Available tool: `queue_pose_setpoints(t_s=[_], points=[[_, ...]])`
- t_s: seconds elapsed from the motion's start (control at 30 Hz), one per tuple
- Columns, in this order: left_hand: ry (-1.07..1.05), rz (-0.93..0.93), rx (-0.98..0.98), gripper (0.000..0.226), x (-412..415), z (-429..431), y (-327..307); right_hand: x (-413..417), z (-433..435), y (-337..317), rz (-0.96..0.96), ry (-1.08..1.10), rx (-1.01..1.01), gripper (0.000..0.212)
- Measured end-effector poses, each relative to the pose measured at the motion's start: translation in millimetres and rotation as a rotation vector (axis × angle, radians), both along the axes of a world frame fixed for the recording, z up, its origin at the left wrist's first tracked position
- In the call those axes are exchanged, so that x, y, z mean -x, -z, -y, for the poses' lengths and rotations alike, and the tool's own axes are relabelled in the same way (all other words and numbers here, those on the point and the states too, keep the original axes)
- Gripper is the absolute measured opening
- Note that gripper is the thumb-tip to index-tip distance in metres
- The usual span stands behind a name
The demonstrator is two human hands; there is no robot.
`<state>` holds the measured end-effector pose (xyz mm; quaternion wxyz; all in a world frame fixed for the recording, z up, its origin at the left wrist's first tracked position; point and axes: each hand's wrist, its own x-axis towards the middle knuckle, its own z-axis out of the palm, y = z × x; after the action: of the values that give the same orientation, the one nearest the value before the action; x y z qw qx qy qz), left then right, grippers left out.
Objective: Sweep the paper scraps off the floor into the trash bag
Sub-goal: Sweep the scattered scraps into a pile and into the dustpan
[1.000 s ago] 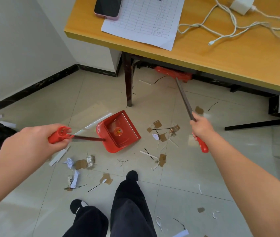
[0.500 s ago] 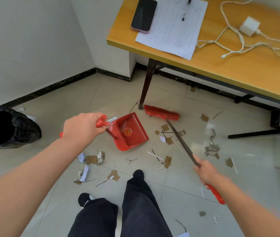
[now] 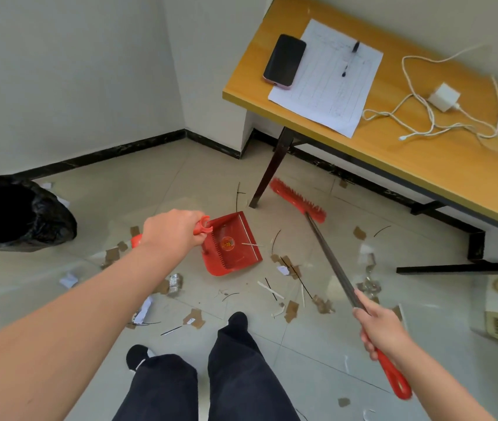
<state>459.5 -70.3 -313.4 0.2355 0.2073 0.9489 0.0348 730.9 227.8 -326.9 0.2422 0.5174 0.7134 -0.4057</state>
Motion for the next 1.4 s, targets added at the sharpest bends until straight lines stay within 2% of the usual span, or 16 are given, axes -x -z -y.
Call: queue_pose_setpoints(t_s=[0.33, 0.7, 0.93, 1.2, 1.4], points=[[0.015, -0.075, -0.01, 0.023, 10.6, -25.7, 4.2, 105.6, -117.2, 40.3, 0.02, 0.163, -0.047, 0.054], [0.066, -0.125, -0.017, 0.022, 6.5, -35.1, -1.2, 129.5, -153.7, 83.0, 0.062, 0.287, -0.059, 0.054], [0.107, -0.182, -0.011, 0.02, 9.2, -51.2, -15.4, 140.1, -184.1, 97.9, 0.089, 0.225, -0.065, 0.049], [0.142, -0.132, 0.031, 0.022, -4.5, -83.4, 1.6, 114.9, -171.1, 111.6, 0.139, 0.123, -0.011, 0.05], [0.187, -0.126, 0.02, 0.021, -11.0, -81.3, -12.2, 14.2, -95.3, 68.6, 0.164, 0.043, 0.066, 0.053]])
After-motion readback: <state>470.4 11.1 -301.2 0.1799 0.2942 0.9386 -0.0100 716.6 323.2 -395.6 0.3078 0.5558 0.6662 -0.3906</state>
